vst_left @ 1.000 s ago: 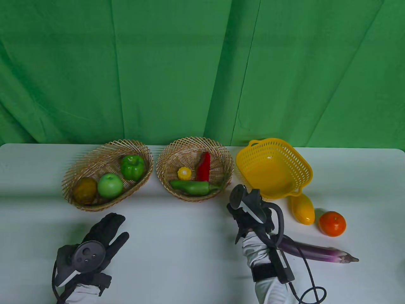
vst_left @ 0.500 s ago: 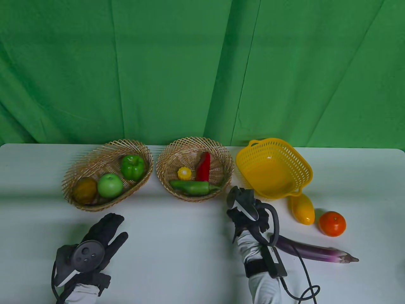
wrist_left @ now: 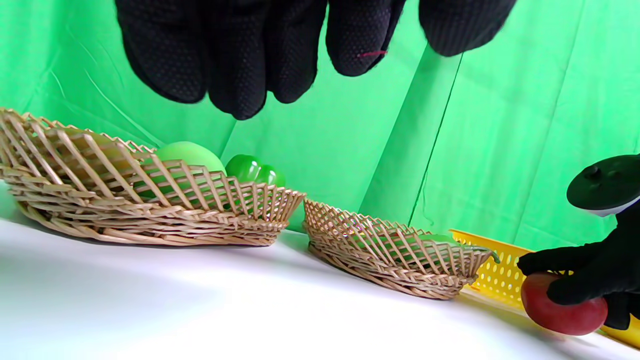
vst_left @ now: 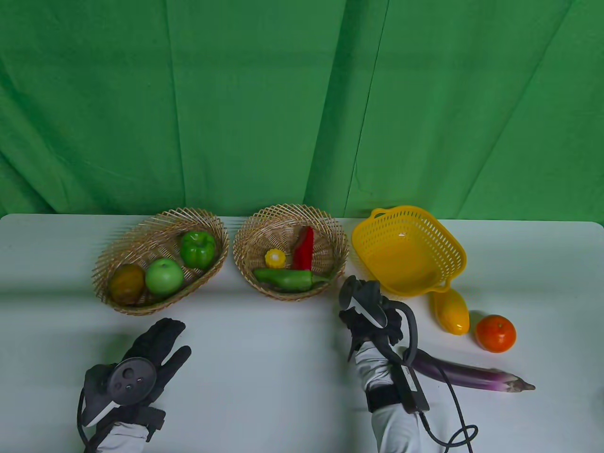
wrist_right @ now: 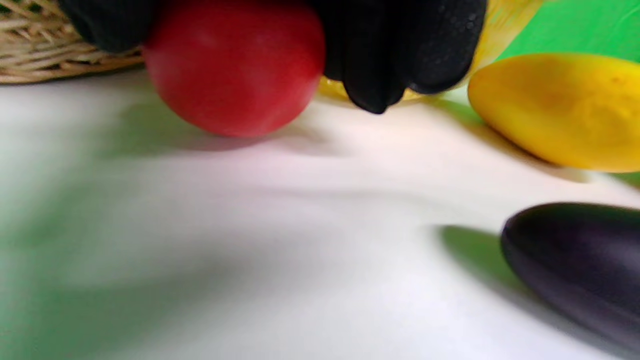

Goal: Place 10 objects into 3 containers, with green background

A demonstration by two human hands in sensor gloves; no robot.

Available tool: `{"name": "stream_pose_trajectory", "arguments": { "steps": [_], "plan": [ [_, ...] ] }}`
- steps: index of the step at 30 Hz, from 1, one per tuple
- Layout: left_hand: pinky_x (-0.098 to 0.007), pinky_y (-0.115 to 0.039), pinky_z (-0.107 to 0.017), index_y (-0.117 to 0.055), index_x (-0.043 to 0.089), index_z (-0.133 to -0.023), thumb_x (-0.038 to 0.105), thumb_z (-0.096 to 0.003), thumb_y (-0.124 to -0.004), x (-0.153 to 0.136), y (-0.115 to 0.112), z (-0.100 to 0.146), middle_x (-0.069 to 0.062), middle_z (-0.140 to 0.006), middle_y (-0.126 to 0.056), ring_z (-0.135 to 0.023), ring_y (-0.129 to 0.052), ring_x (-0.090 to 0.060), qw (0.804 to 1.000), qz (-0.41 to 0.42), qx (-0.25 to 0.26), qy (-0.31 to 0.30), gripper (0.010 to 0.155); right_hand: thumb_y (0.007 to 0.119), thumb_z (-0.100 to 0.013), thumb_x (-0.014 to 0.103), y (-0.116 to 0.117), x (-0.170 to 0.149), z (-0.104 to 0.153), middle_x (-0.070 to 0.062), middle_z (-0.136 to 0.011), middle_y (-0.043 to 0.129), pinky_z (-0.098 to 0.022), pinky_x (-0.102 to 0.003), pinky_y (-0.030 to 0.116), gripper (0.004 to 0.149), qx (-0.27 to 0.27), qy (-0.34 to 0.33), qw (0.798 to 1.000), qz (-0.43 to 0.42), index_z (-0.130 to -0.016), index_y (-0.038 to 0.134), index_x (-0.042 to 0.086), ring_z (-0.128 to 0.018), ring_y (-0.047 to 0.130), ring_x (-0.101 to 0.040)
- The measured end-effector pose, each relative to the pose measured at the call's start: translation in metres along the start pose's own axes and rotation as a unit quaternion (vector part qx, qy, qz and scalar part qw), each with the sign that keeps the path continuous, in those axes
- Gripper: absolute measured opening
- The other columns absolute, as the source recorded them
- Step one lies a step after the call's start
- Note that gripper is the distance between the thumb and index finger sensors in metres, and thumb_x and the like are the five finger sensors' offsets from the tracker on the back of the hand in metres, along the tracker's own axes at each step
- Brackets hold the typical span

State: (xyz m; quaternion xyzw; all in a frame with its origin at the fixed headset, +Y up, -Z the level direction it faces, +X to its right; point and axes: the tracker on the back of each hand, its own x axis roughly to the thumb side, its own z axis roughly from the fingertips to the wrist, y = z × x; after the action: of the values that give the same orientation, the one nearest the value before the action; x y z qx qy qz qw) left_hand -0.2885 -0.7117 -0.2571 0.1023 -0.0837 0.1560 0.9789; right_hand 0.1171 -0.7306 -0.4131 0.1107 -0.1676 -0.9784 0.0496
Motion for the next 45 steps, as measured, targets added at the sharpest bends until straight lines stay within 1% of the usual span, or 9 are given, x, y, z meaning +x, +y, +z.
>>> {"name": "stream_pose_trajectory", "arguments": {
  "steps": [6, 13, 20, 24, 26, 30, 35, 42, 45],
  "plan": [
    [-0.053, -0.076, -0.063, -0.060, 0.029, -0.111, 0.058, -0.0558, -0.062, 0.000, 0.000, 0.000, -0.013, -0.111, -0.074, -0.096, -0.086, -0.036, 1.000, 0.000, -0.001, 0.000, 0.062, 0.066, -0.054, 0.062, -0.014, 0.004, 0.012, -0.029, -0.112, 0.060, -0.065, -0.057, 0.069, 0.081, -0.001, -0.014, 1.000, 0.018, -0.117, 0.023, 0.034, -0.087, 0.077, -0.047],
    [-0.053, -0.076, -0.063, -0.060, 0.029, -0.111, 0.058, -0.0557, -0.062, -0.001, 0.000, 0.000, -0.013, -0.111, -0.074, -0.096, -0.086, -0.036, 1.000, 0.000, -0.002, 0.003, 0.062, 0.065, -0.055, 0.061, -0.038, 0.011, 0.031, -0.030, -0.112, 0.060, -0.065, -0.056, 0.069, 0.081, -0.034, -0.031, 0.999, 0.024, -0.117, 0.023, 0.033, -0.087, 0.077, -0.048],
    [-0.053, -0.076, -0.063, -0.061, 0.029, -0.111, 0.058, -0.0558, -0.062, 0.000, 0.000, 0.000, -0.013, -0.111, -0.074, -0.096, -0.086, -0.036, 1.000, -0.002, -0.003, 0.002, 0.062, 0.065, -0.055, 0.061, -0.060, 0.019, 0.037, -0.029, -0.112, 0.060, -0.066, -0.057, 0.068, 0.081, -0.075, -0.039, 0.996, -0.002, -0.117, 0.023, 0.033, -0.088, 0.076, -0.047],
    [-0.053, -0.076, -0.063, -0.060, 0.029, -0.111, 0.058, -0.0558, -0.062, 0.000, 0.000, 0.000, -0.013, -0.111, -0.074, -0.096, -0.086, -0.036, 1.000, -0.006, -0.003, -0.001, 0.062, 0.065, -0.055, 0.061, -0.069, 0.023, 0.035, -0.029, -0.112, 0.059, -0.066, -0.057, 0.068, 0.081, -0.093, -0.039, 0.995, -0.016, -0.117, 0.023, 0.033, -0.088, 0.076, -0.047],
    [-0.053, -0.076, -0.063, -0.060, 0.029, -0.111, 0.058, -0.0558, -0.062, 0.000, -0.001, 0.000, -0.013, -0.111, -0.074, -0.096, -0.086, -0.036, 1.000, -0.006, -0.003, -0.001, 0.062, 0.065, -0.054, 0.061, -0.073, 0.026, 0.032, -0.028, -0.113, 0.059, -0.067, -0.057, 0.067, 0.081, -0.113, -0.038, 0.993, -0.027, -0.117, 0.022, 0.033, -0.089, 0.076, -0.047],
    [-0.053, -0.076, -0.063, -0.061, 0.029, -0.111, 0.058, -0.0558, -0.062, 0.001, -0.002, 0.001, -0.013, -0.111, -0.074, -0.096, -0.085, -0.036, 1.000, -0.008, -0.006, 0.000, 0.062, 0.064, -0.054, 0.061, -0.075, 0.032, 0.024, -0.028, -0.113, 0.059, -0.067, -0.057, 0.067, 0.081, -0.138, -0.042, 0.988, -0.047, -0.117, 0.021, 0.034, -0.089, 0.076, -0.046],
    [-0.053, -0.076, -0.063, -0.060, 0.029, -0.111, 0.058, -0.0558, -0.062, 0.001, -0.002, 0.001, -0.013, -0.111, -0.074, -0.096, -0.086, -0.036, 1.000, -0.008, -0.007, -0.001, 0.062, 0.062, -0.053, 0.062, -0.072, 0.040, 0.008, -0.025, -0.114, 0.058, -0.069, -0.059, 0.065, 0.080, -0.139, -0.055, 0.987, -0.064, -0.116, 0.020, 0.035, -0.091, 0.075, -0.045],
    [-0.053, -0.076, -0.063, -0.060, 0.029, -0.111, 0.058, -0.0558, -0.062, 0.003, -0.003, 0.000, -0.013, -0.111, -0.074, -0.096, -0.085, -0.036, 1.000, -0.009, -0.006, -0.006, 0.062, 0.061, -0.053, 0.063, -0.065, 0.054, -0.010, -0.024, -0.114, 0.058, -0.070, -0.059, 0.064, 0.081, -0.168, -0.045, 0.983, -0.060, -0.116, 0.019, 0.036, -0.092, 0.075, -0.043],
    [-0.053, -0.076, -0.063, -0.061, 0.029, -0.111, 0.058, -0.0559, -0.062, 0.003, -0.003, 0.000, -0.013, -0.111, -0.074, -0.096, -0.086, -0.037, 1.000, -0.010, -0.007, -0.006, 0.062, 0.061, -0.053, 0.063, -0.062, 0.057, -0.015, -0.023, -0.114, 0.058, -0.070, -0.059, 0.064, 0.081, -0.159, -0.047, 0.984, -0.064, -0.116, 0.019, 0.036, -0.092, 0.075, -0.044]
  ]
}}
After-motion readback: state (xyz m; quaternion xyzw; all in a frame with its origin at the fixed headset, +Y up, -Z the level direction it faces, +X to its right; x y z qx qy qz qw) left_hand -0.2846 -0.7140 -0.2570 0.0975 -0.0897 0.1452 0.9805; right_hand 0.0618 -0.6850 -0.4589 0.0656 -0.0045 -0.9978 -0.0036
